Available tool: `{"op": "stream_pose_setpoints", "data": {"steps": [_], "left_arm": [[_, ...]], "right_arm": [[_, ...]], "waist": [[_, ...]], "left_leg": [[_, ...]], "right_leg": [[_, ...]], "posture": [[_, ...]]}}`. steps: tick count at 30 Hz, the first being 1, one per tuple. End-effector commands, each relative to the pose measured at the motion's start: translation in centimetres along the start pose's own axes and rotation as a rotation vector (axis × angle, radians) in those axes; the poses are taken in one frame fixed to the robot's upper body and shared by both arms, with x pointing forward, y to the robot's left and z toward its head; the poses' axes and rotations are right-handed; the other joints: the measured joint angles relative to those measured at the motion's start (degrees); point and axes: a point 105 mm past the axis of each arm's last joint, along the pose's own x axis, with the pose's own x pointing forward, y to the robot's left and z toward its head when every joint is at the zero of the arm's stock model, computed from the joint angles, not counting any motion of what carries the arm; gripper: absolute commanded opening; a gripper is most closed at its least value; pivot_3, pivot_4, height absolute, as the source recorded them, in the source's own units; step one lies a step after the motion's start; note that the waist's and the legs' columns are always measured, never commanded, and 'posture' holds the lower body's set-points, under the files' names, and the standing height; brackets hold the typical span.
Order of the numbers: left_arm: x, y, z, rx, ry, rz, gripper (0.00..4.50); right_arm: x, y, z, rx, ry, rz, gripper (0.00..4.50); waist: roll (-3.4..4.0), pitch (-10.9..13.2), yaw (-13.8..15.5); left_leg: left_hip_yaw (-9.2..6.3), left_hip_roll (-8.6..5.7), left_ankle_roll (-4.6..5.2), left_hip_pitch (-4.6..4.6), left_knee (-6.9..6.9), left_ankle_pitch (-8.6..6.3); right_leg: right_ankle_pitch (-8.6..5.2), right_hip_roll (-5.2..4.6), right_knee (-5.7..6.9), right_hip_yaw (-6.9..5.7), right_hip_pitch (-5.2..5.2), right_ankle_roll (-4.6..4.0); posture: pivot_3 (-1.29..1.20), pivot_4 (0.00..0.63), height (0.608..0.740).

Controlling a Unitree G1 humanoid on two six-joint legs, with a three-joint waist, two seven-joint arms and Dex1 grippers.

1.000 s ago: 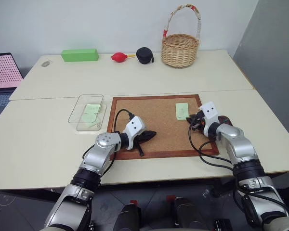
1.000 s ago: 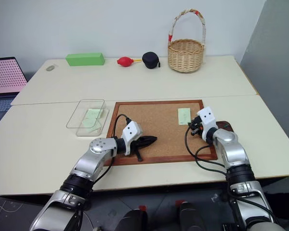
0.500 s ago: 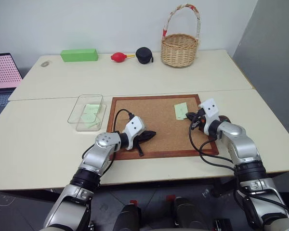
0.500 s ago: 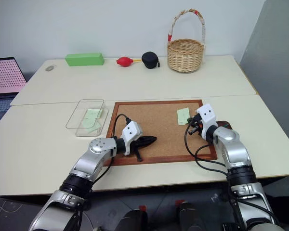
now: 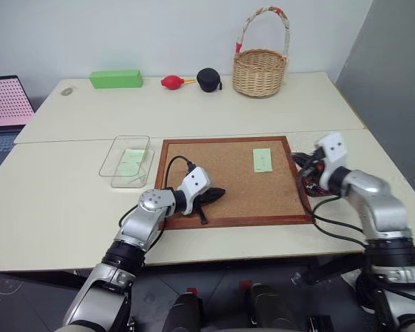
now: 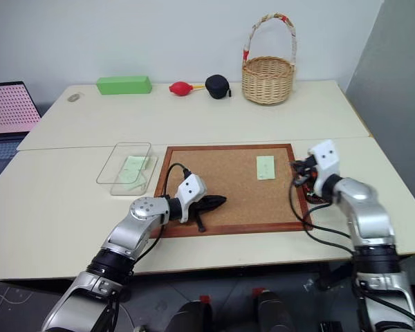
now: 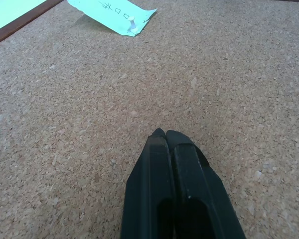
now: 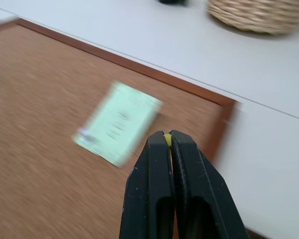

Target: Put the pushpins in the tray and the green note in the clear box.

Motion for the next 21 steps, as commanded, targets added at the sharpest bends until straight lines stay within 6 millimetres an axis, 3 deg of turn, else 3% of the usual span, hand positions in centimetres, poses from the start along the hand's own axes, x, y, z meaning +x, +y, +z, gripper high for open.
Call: {"op": "stream_pose_setpoints", "data": {"steps": [1, 4, 14, 21], "left_arm": [[-1.0, -0.3, -5.8, -0.073, 0.223, 0.020, 0.00], [-0.9, -0.3, -5.7, -0.071, 0.223, 0.017, 0.00], [-0.8, -0.1, -5.7, -0.063, 0.222, 0.022, 0.00], [-0.9, -0.1, -5.8, -0.062, 0.224, 0.026, 0.00]], "right_arm": [[-2.3, -2.8, -0.5, -0.045, 0.078, -0.076, 0.03], [-3.0, -3.3, -1.1, -0.049, 0.119, -0.079, 0.03], [-2.9, -2.2, -3.2, -0.077, 0.243, -0.006, 0.03], [-2.6, -2.3, -2.9, -0.080, 0.239, -0.005, 1.32]], "waist": [[-0.01, 0.0, -0.1], [-0.01, 0.0, -0.2], [-0.06, 0.0, -0.1], [-0.08, 0.0, -0.1]], "left_leg": [[0.00, 0.00, 0.00, 0.00, 0.00, 0.00], [0.04, 0.02, 0.00, 0.01, 0.00, 0.00], [0.02, 0.00, 0.00, 0.00, 0.02, 0.00], [0.02, 0.00, 0.00, -0.01, 0.01, 0.00]], "right_leg": [[-0.01, 0.00, -0.01, 0.00, 0.00, -0.01], [-0.01, -0.01, -0.03, 0.02, 0.00, -0.01], [-0.02, -0.02, -0.10, 0.00, 0.01, -0.01], [-0.02, -0.03, -0.12, -0.01, 0.00, -0.01]], "posture": [[0.00, 0.150, 0.740], [0.00, 0.150, 0.740], [0.00, 0.150, 0.740], [0.00, 0.150, 0.740]]}}
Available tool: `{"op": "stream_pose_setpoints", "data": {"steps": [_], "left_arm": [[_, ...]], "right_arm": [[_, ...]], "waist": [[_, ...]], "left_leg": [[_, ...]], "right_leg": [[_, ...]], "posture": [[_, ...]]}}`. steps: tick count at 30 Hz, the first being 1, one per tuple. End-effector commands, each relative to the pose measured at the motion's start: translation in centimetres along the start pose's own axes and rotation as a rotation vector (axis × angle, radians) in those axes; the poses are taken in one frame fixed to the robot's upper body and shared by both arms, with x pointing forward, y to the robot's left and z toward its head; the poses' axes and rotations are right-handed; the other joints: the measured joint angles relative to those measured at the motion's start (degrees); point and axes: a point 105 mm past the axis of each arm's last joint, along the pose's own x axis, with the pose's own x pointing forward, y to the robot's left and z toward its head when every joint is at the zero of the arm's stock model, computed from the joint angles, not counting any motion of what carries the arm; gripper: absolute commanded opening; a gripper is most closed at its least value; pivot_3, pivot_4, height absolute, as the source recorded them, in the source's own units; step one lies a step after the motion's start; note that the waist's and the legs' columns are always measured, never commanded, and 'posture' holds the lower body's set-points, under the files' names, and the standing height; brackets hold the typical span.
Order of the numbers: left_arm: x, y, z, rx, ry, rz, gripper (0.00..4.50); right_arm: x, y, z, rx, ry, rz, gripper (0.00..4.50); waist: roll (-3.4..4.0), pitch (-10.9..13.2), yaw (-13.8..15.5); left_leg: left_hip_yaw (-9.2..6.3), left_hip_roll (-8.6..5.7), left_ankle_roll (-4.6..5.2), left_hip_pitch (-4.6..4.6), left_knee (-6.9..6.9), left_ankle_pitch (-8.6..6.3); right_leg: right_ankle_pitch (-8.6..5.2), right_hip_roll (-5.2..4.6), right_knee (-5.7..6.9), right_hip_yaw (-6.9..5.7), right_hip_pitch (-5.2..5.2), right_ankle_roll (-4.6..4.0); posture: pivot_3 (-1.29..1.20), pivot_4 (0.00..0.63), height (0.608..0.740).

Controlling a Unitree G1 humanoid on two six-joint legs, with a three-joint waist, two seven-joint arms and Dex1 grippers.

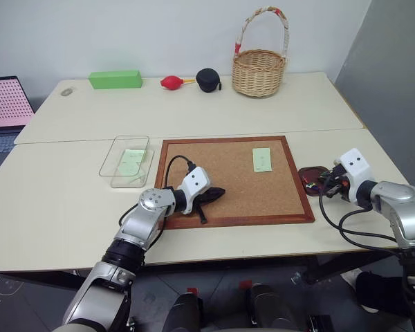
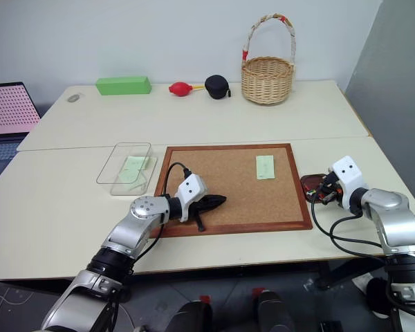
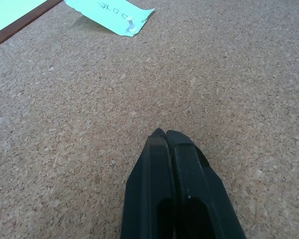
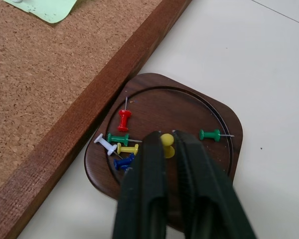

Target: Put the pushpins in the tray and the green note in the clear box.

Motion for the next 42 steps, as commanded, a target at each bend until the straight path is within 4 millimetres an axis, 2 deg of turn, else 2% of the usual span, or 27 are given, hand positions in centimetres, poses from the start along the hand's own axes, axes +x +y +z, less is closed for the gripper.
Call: {"op": "stream_pose_setpoints", "data": {"steps": [1, 5, 11, 14, 18, 22, 26, 32, 41, 42], "left_arm": [[-0.9, -0.5, -6.1, -0.084, 0.225, 0.026, 0.00], [-0.9, -0.5, -6.0, -0.081, 0.224, 0.026, 0.00], [-0.9, -0.5, -6.1, -0.078, 0.227, 0.024, 0.00], [-0.9, -0.5, -6.1, -0.079, 0.227, 0.023, 0.00], [-0.8, -0.4, -6.0, -0.081, 0.223, 0.023, 0.00], [-0.7, -0.3, -5.8, -0.082, 0.217, 0.023, 0.00], [-0.7, -0.3, -5.8, -0.083, 0.216, 0.024, 0.00], [-0.8, -0.4, -5.9, -0.084, 0.217, 0.025, 0.00], [-1.0, -0.6, -5.9, -0.099, 0.207, 0.034, 0.00], [-1.0, -0.7, -5.9, -0.100, 0.207, 0.034, 0.00]], "right_arm": [[-0.4, -0.7, 1.3, -0.025, -0.030, -0.019, 1.55], [-0.5, -1.0, 1.6, -0.022, -0.042, -0.032, 2.24], [-1.0, -1.2, 3.1, 0.005, -0.121, -0.032, 2.24], [-0.7, 0.4, 5.1, 0.012, -0.218, 0.043, 2.24], [0.9, 3.0, 6.6, 0.016, -0.290, 0.115, 2.24], [3.4, 5.8, 7.5, 0.009, -0.314, 0.192, 2.24], [5.5, 7.5, 8.1, 0.013, -0.328, 0.226, 2.24], [7.8, 7.9, 8.2, -0.025, -0.311, 0.210, 2.24], [9.1, 7.6, 7.6, -0.010, -0.285, 0.202, 2.24], [9.2, 7.6, 7.5, -0.010, -0.282, 0.204, 2.07]], "waist": [[0.00, 0.0, 0.0], [-0.02, 0.0, 0.0], [-0.02, 0.0, 0.0], [-0.04, 0.0, 0.0], [-0.04, 0.0, -0.1], [-0.04, 0.0, 0.0], [-0.03, 0.0, 0.0], [-0.03, 0.0, 0.0], [-0.03, 0.0, -0.1], [-0.03, 0.0, -0.1]], "left_leg": [[0.00, 0.00, 0.00, 0.00, 0.00, 0.00], [0.00, 0.00, 0.00, -0.01, 0.00, 0.00], [-0.01, 0.00, 0.00, -0.03, 0.00, 0.00], [-0.01, 0.00, 0.00, -0.02, 0.00, 0.00], [-0.02, 0.02, -0.01, 0.00, -0.01, 0.00], [-0.04, 0.01, 0.00, -0.03, 0.00, 0.00], [-0.06, 0.01, 0.01, -0.05, 0.00, 0.01], [-0.08, 0.00, 0.03, -0.06, -0.01, 0.02], [-0.07, 0.01, 0.03, -0.03, -0.01, 0.02], [-0.08, 0.01, 0.03, -0.03, -0.01, 0.02]], "right_leg": [[0.00, 0.00, 0.00, 0.00, 0.00, 0.00], [0.00, 0.00, -0.01, 0.00, 0.00, 0.00], [0.00, -0.01, -0.03, -0.01, 0.00, 0.00], [0.00, -0.01, -0.04, -0.01, -0.01, 0.00], [-0.01, 0.00, -0.04, -0.02, -0.01, 0.00], [-0.01, -0.01, -0.09, -0.03, 0.00, 0.00], [-0.01, -0.02, -0.08, -0.07, -0.01, 0.00], [0.00, -0.01, -0.04, -0.09, -0.01, 0.00], [0.00, -0.01, 0.02, -0.08, -0.01, 0.00], [0.00, 0.00, 0.02, -0.08, -0.01, 0.00]], "posture": [[0.00, 0.150, 0.740], [0.00, 0.150, 0.740], [0.00, 0.150, 0.740], [0.00, 0.150, 0.740], [0.00, 0.150, 0.740], [0.00, 0.150, 0.740], [0.00, 0.150, 0.740], [0.00, 0.150, 0.740], [0.00, 0.150, 0.740], [0.00, 0.150, 0.740]]}}
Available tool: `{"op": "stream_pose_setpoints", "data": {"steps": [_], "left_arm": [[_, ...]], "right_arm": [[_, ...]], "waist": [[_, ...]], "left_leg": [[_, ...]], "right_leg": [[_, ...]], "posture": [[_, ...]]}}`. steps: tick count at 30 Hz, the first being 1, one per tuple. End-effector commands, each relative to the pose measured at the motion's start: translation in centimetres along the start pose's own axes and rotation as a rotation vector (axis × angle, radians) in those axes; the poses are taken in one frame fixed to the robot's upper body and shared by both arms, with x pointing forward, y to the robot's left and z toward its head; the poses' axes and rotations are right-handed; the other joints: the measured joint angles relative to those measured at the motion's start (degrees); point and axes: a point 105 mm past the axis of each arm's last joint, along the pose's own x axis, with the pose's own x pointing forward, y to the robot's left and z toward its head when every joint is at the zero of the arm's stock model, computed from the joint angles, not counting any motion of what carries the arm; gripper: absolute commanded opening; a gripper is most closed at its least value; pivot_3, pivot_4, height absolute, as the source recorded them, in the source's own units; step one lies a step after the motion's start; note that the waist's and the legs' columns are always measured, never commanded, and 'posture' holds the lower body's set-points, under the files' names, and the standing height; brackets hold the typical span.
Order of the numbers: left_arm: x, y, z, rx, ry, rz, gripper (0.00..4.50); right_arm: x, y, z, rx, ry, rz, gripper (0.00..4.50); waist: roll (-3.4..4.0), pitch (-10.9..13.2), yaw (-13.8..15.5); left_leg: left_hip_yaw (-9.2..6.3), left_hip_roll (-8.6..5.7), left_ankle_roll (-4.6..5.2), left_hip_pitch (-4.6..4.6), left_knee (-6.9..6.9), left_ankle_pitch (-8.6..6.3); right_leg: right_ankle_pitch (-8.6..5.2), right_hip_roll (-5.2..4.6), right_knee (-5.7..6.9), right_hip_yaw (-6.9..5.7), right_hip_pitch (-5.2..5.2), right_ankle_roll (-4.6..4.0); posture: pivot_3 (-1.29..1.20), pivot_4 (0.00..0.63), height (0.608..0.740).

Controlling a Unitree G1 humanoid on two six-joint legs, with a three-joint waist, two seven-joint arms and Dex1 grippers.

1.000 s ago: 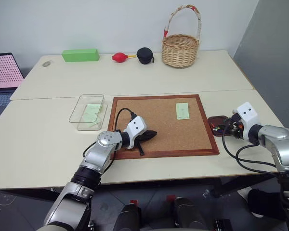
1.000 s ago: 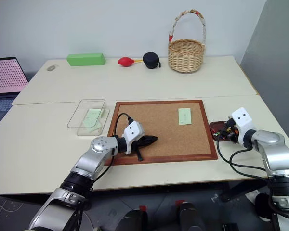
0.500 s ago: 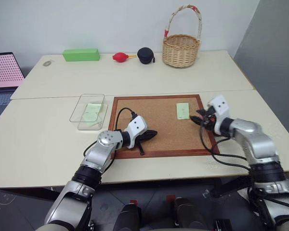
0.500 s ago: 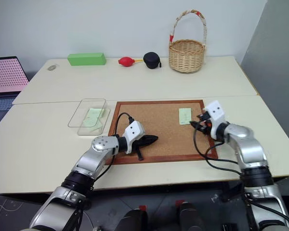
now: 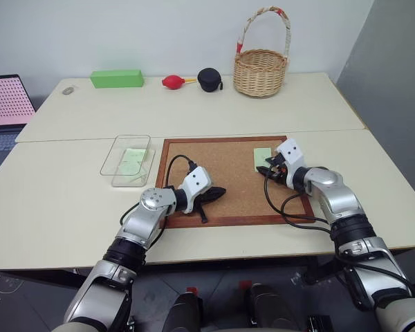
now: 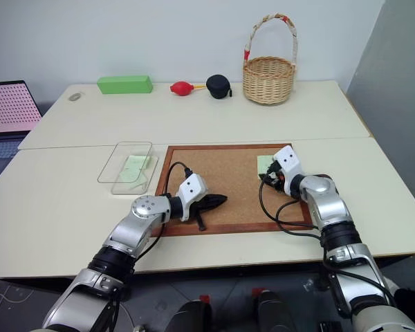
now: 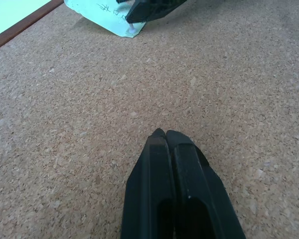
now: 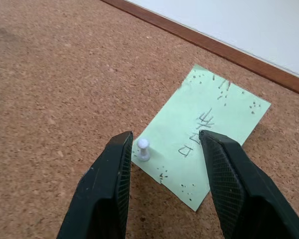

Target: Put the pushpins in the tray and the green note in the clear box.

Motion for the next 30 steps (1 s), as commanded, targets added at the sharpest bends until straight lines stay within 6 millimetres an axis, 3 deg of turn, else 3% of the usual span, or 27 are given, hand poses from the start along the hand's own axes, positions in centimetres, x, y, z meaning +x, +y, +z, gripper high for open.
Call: {"op": "stream_pose_setpoints", "data": {"steps": [1, 11, 23, 30], "left_arm": [[-1.1, -0.6, -5.7, -0.105, 0.210, 0.036, 0.00], [-1.3, -0.7, -5.7, -0.105, 0.211, 0.035, 0.00], [-1.2, -0.1, -5.4, -0.166, 0.179, 0.080, 0.00], [-0.6, 2.2, -2.3, -0.208, 0.050, 0.176, 0.00]], "right_arm": [[0.2, -0.3, 1.3, -0.035, -0.037, -0.007, 1.87], [0.3, 0.4, 1.4, -0.010, -0.045, 0.022, 0.05], [-2.1, 0.9, 5.0, -0.164, -0.150, 0.064, 0.05], [-3.4, 2.2, 6.1, -0.338, -0.162, 0.113, 0.05]], "waist": [[0.00, 0.0, 0.0], [0.00, 0.0, 0.0], [0.03, 0.0, 0.0], [-0.04, 0.0, 0.0]], "left_leg": [[0.00, 0.00, 0.00, 0.00, 0.00, 0.00], [0.00, 0.00, 0.00, 0.00, -0.01, 0.00], [-0.04, -0.02, 0.00, -0.17, -0.09, 0.00], [-0.04, -0.02, 0.00, -0.16, -0.02, 0.00]], "right_leg": [[0.00, 0.00, 0.00, 0.00, 0.00, 0.00], [0.00, 0.00, 0.01, 0.01, 0.00, 0.00], [0.00, 0.00, 0.00, -0.02, -0.14, 0.01], [0.00, -0.02, -0.09, -0.02, -0.12, 0.00]], "posture": [[0.00, 0.150, 0.740], [0.00, 0.150, 0.740], [0.00, 0.150, 0.740], [0.00, 0.150, 0.740]]}}
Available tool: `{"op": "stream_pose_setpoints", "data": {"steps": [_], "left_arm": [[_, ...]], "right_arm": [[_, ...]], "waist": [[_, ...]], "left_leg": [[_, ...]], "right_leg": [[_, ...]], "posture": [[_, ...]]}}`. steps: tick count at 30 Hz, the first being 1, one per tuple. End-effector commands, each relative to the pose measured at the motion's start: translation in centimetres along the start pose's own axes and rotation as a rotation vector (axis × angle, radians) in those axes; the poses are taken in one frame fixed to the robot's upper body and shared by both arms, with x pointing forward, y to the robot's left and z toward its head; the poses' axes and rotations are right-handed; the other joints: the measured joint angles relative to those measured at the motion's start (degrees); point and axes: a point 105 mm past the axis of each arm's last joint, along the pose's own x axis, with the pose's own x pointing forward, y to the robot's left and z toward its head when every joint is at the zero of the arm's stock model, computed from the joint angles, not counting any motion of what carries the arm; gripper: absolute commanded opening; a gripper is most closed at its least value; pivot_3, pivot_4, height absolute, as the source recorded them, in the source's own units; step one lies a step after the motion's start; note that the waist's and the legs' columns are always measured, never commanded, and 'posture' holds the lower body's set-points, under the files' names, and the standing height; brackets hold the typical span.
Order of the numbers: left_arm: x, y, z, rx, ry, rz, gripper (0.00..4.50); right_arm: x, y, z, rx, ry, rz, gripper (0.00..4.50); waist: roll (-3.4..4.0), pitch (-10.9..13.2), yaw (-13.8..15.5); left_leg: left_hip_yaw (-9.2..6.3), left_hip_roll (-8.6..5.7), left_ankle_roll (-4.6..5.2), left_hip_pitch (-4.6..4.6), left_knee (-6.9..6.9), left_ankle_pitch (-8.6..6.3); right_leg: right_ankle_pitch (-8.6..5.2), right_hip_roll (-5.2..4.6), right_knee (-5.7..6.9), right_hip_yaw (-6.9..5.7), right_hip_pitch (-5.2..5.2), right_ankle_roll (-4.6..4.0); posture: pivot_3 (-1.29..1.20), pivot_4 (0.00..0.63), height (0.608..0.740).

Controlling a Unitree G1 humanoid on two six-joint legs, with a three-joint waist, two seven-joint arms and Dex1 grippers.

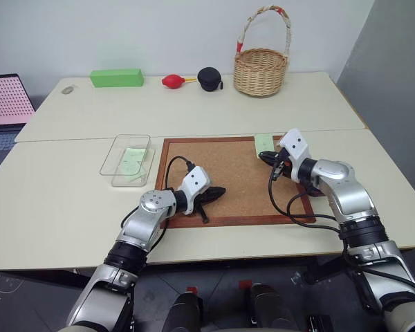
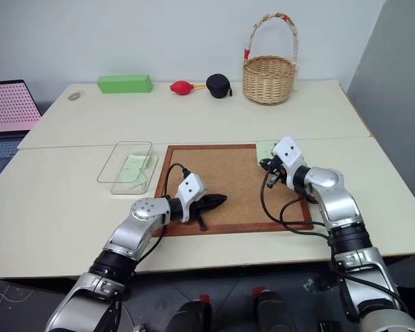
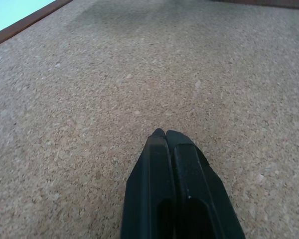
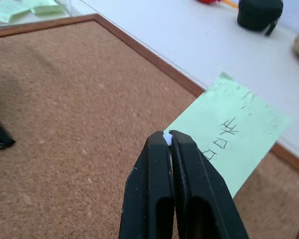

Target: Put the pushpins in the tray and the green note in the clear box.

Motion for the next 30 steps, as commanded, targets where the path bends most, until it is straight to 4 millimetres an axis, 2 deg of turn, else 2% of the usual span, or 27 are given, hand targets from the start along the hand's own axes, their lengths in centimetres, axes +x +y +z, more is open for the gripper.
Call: {"op": "stream_pose_setpoints", "data": {"steps": [1, 2, 5, 8, 9, 13, 19, 24, 30], "left_arm": [[-0.7, 2.1, -2.0, -0.130, 0.062, 0.135, 0.00], [-0.6, 2.4, -1.0, -0.153, 0.023, 0.141, 0.00], [-0.6, 2.5, 1.2, -0.221, -0.056, 0.128, 0.45], [-0.7, 1.9, 2.7, -0.291, -0.108, 0.084, 1.11], [-0.7, 1.8, 3.1, -0.313, -0.124, 0.075, 1.20], [-0.8, 1.6, 4.6, -0.402, -0.179, 0.056, 2.03], [-0.5, 1.1, 7.1, -0.559, -0.280, 0.005, 3.03], [0.0, 1.4, 8.2, -0.644, -0.334, 0.001, 3.92], [1.1, 1.8, 9.0, -0.705, -0.367, -0.001, 3.92]], "right_arm": [[-0.5, 0.8, 1.6, -0.118, -0.037, 0.038, 0.05], [-0.5, 1.1, 1.6, -0.148, -0.033, 0.049, 0.05], [-0.6, 1.8, 1.6, -0.219, -0.034, 0.067, 0.00], [-0.5, 2.2, 1.5, -0.272, -0.036, 0.069, 0.00], [-0.4, 2.3, 1.5, -0.281, -0.039, 0.071, 0.00], [-0.2, 2.7, 1.5, -0.343, -0.045, 0.081, 0.00], [-0.3, 2.9, 2.1, -0.467, -0.070, 0.076, 0.00], [-0.5, 3.2, 3.1, -0.536, -0.111, 0.072, 0.00], [-0.5, 3.7, 3.9, -0.556, -0.136, 0.079, 0.00]], "waist": [[-0.03, 0.0, 0.0], [-0.07, 0.1, 0.0], [-0.34, 0.4, 0.0], [-0.39, 0.7, -0.2], [-0.39, 0.7, -0.2], [-0.40, 0.7, 0.0], [-0.48, 0.9, 0.5], [-0.53, 0.9, 0.8], [-0.55, 0.9, 0.8]], "left_leg": [[0.00, 0.00, 0.00, 0.00, 0.00, 0.00], [0.00, 0.00, 0.00, -0.01, 0.00, 0.00], [-0.02, 0.02, 0.01, -0.14, 0.00, 0.01], [0.01, 0.01, 0.00, -0.28, -0.05, 0.01], [0.01, 0.01, -0.02, -0.35, -0.09, -0.01], [-0.02, 0.01, -0.07, -1.09, -0.12, 0.00], [-0.01, -0.07, -0.14, -1.15, -0.05, -0.03], [-0.02, -0.07, -0.15, -1.13, -0.03, -0.02], [-0.03, -0.05, -0.21, -1.11, -0.01, 0.01]], "right_leg": [[0.00, 0.00, -0.01, 0.00, 0.00, 0.00], [0.00, 0.00, -0.02, 0.00, 0.00, 0.00], [0.00, 0.01, 0.02, -0.04, -0.14, 0.00], [0.07, 0.02, 0.07, -0.02, -0.29, 0.11], [0.16, 0.02, 0.07, -0.03, -0.35, 0.28], [0.20, 0.03, 0.13, -0.05, -1.04, 0.33], [0.19, -0.07, 0.06, -0.04, -1.03, 0.34], [0.20, -0.04, 0.09, -0.06, -1.01, 0.35], [0.20, -0.03, 0.13, -0.06, -1.00, 0.35]], "posture": [[0.00, 0.150, 0.740], [0.00, 0.150, 0.740], [0.00, 0.150, 0.740], [0.00, 0.150, 0.740], [0.00, 0.150, 0.740], [0.00, 0.150, 0.740], [0.00, 0.150, 0.740], [0.00, 0.150, 0.740], [0.00, 0.150, 0.740]]}}
